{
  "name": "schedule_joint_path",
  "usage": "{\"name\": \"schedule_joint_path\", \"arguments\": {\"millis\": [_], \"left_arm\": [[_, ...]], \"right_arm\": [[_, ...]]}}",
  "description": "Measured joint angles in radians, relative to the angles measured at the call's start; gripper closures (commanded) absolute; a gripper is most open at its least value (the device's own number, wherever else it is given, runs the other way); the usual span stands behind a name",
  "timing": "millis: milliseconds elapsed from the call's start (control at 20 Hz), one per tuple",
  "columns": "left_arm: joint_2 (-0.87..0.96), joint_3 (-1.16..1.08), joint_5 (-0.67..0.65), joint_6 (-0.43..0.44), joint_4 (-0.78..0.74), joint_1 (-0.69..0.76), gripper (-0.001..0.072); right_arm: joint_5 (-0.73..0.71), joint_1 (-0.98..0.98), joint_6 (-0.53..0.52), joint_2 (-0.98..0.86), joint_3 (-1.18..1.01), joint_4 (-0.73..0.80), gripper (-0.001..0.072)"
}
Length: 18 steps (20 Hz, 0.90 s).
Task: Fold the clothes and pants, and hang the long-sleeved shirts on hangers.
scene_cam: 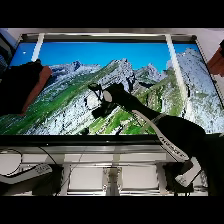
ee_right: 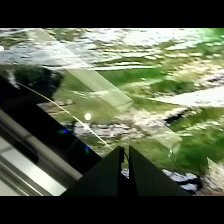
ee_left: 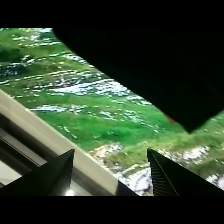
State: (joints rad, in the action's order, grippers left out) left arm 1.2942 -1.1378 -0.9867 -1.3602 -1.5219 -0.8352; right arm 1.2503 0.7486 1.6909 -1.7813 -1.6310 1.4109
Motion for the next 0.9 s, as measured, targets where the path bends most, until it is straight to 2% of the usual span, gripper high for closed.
{"name": "schedule_joint_path", "arguments": {"millis": [300, 400, 450, 700, 900], "left_arm": [[0.023, -0.026, 0.143, 0.023, 0.021, -0.049, 0.0185], [0.041, -0.056, 0.186, 0.025, 0.025, -0.051, 0.0184], [0.057, -0.074, 0.194, 0.027, 0.027, -0.051, 0.0184], [0.162, -0.143, 0.164, 0.077, 0.041, -0.045, 0.0185], [0.233, -0.158, 0.149, 0.139, 0.13, -0.044, 0.0186]], "right_arm": [[0.138, -0.139, 0.002, 0.012, -0.001, 0.053, 0.0644], [0.15, -0.159, 0.003, 0.02, -0.001, 0.055, 0.0527], [0.159, -0.163, 0.003, 0.023, -0.001, 0.055, 0.0512], [0.168, -0.158, 0.015, 0.029, -0.001, 0.041, 0.0512], [0.17, -0.152, 0.026, 0.029, -0.001, 0.03, 0.0512]]}}
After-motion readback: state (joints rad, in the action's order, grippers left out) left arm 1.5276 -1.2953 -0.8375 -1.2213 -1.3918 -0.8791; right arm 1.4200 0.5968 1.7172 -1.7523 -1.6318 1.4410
